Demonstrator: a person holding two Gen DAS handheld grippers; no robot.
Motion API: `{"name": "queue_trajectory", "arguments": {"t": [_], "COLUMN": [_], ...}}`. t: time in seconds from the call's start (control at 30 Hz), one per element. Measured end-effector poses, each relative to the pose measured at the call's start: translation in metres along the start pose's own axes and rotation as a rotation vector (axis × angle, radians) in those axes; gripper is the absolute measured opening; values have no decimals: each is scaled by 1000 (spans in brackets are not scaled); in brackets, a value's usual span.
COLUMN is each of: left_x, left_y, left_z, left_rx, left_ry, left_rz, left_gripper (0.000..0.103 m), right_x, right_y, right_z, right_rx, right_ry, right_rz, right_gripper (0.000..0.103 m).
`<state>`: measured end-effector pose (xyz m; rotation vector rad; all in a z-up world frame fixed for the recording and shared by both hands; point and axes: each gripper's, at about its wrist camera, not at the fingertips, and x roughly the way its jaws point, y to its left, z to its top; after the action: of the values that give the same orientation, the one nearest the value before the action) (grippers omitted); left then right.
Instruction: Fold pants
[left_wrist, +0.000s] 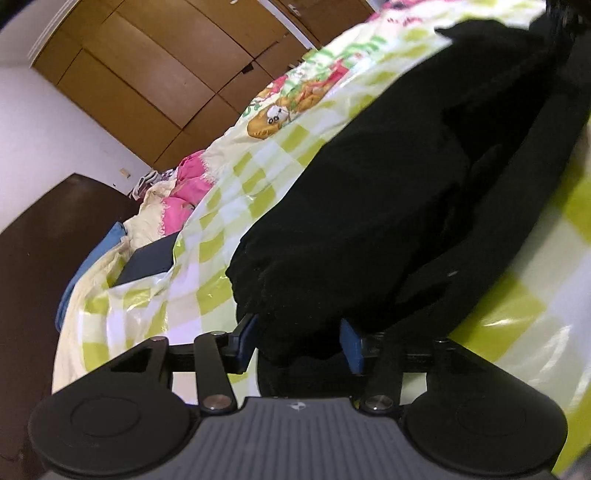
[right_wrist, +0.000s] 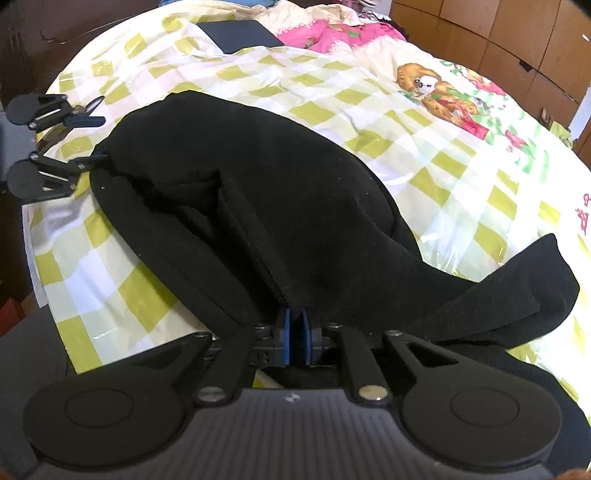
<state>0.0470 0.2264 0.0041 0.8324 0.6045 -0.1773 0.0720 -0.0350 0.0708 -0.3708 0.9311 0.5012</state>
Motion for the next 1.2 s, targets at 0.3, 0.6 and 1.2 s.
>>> {"name": "queue_trajectory", "arguments": {"t": [0.3,0.6,1.2], "left_x": [7,1,-37], "left_y": [25,12,-15], "left_z": [8,-27,19], "left_rx": [7,-46,-187], "left_ry": [-13,46,-41], "left_rz": [82,65,-10], "left_gripper": [29,28,24], "right_x": [1,-1,8], "right_y": [-1,23,24], "right_z": [3,-11,-40], "right_rx": [26,-16,70], "right_ry": [28,46,-18], "right_rz": [-3,-11,51], "right_gripper": [6,6,26]}}
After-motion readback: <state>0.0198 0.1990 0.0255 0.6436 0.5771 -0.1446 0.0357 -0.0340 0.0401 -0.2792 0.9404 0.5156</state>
